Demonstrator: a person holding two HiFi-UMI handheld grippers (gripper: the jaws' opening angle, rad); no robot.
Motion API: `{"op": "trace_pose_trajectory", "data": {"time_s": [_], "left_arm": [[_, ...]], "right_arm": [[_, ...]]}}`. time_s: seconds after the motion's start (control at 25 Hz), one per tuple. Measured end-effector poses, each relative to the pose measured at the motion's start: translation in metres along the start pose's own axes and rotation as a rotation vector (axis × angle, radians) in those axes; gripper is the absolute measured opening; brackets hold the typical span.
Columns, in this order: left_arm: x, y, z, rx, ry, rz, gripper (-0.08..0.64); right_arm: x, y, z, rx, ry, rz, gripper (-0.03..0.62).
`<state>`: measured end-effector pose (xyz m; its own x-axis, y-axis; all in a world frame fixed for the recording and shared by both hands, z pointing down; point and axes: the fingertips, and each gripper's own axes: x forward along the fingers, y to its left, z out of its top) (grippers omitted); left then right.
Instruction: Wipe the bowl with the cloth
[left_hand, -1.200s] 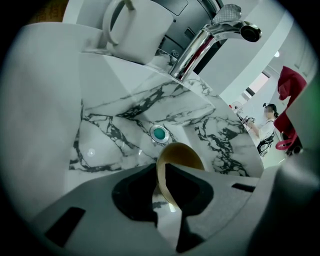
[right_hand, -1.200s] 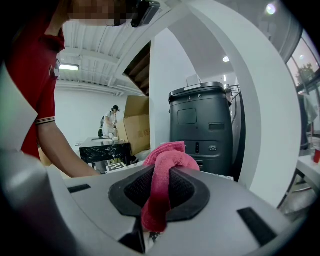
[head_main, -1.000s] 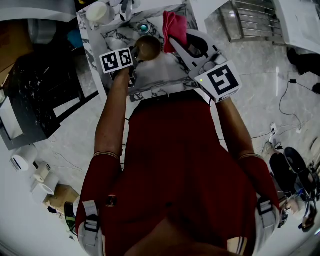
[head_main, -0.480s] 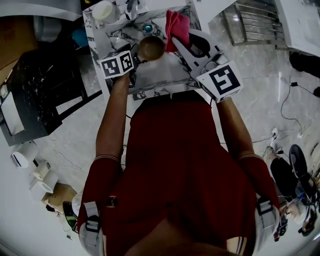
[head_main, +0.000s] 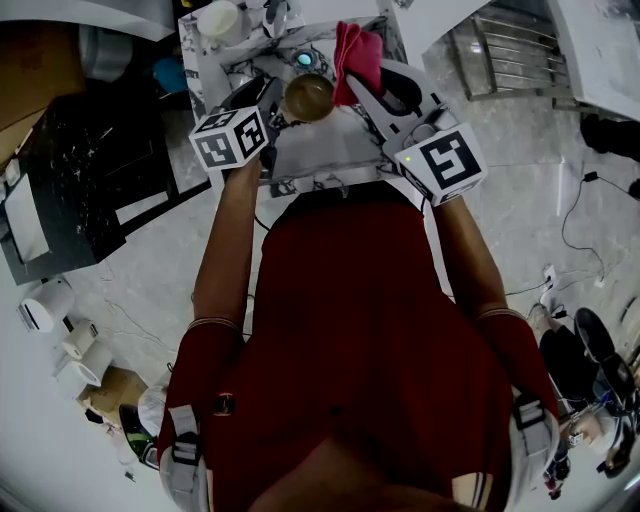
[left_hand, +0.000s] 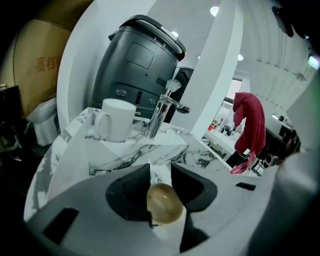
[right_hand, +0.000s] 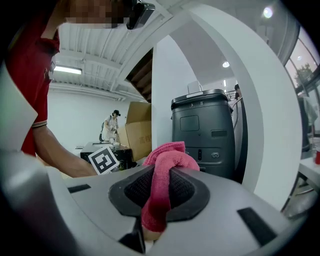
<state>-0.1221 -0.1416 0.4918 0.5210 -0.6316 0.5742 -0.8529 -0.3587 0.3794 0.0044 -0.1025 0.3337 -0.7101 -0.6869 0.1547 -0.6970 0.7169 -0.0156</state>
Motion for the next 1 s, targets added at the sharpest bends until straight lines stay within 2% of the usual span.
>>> {"op": "trace_pose_trajectory", "data": {"time_s": [0.48, 1.0], "left_arm": [[-0.044, -0.042, 0.057, 0.176, -0.193, -0.044, 0.11], [-0.094, -0.088, 0.102, 0.275, -0.395, -0.111, 0.11]], "right_arm": [[-0.003, 0.006, 0.013, -0.014, -0.029, -0.019, 0.057], [-0.007, 0.014, 0.033, -0.026, -0.073, -0.023, 0.057]]}}
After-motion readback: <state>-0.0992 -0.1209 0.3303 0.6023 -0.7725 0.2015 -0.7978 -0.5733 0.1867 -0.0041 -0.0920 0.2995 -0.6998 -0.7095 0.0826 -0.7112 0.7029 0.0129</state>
